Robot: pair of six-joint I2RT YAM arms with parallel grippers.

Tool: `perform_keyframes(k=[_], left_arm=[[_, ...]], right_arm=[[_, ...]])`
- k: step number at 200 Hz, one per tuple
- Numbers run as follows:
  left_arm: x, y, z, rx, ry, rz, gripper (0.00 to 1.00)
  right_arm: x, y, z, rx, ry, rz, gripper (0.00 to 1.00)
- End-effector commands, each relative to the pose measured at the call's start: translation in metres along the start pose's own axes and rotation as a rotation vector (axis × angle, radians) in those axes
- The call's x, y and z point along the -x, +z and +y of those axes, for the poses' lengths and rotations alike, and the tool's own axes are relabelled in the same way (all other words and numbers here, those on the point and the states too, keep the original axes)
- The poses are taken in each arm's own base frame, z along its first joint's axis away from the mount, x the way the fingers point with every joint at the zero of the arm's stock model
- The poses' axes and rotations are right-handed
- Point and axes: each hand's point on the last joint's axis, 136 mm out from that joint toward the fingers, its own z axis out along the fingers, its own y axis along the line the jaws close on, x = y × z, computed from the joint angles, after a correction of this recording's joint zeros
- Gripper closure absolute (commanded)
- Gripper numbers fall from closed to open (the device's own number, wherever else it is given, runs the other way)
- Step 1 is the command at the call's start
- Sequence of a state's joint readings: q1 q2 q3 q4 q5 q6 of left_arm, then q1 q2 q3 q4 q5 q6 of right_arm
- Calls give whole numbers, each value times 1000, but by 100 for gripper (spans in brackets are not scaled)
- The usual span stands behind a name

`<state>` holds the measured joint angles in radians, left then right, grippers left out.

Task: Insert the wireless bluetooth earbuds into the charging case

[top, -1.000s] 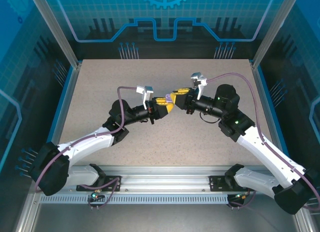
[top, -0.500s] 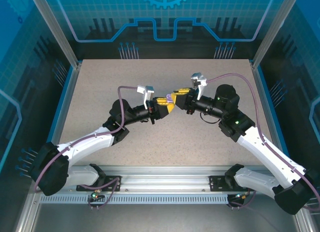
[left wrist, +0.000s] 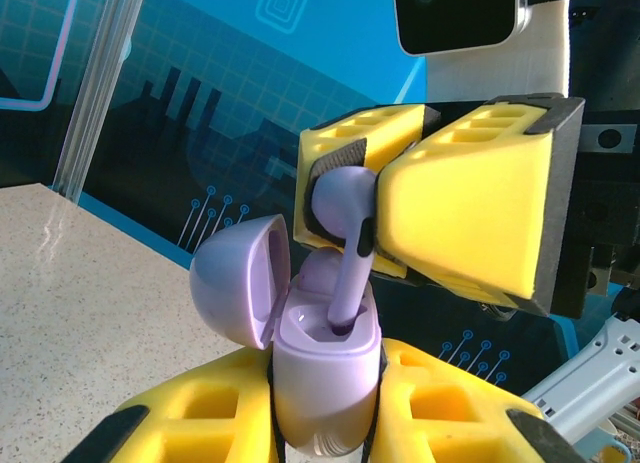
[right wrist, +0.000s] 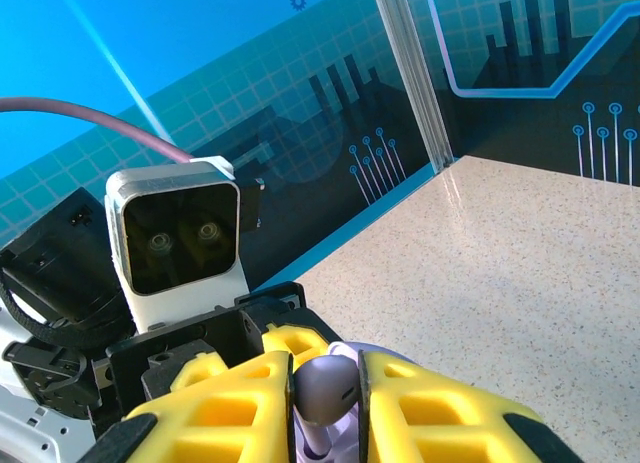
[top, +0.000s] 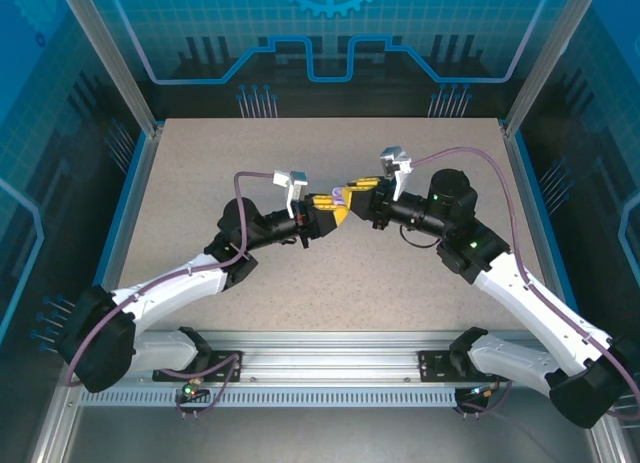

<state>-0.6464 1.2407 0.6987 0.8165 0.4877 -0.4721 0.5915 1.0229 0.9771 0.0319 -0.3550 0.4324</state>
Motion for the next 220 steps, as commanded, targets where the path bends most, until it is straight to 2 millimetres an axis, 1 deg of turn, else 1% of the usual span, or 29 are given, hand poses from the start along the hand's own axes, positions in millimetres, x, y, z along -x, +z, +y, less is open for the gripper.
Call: perform_keyframes(k=[1, 99, 145, 220], left_arm=[[22, 0, -20, -47, 51, -49, 100], [25, -3, -19, -28, 56, -62, 100], [26, -4, -21, -32, 61, -64, 100], [24, -4, -20, -29, 61, -51, 100]], right_arm=[[12, -4, 11, 13, -39, -24, 78], [6, -5, 9, -5, -45, 1, 77], [6, -5, 10, -3, -49, 10, 74], [2, -4, 13, 10, -58, 31, 74]])
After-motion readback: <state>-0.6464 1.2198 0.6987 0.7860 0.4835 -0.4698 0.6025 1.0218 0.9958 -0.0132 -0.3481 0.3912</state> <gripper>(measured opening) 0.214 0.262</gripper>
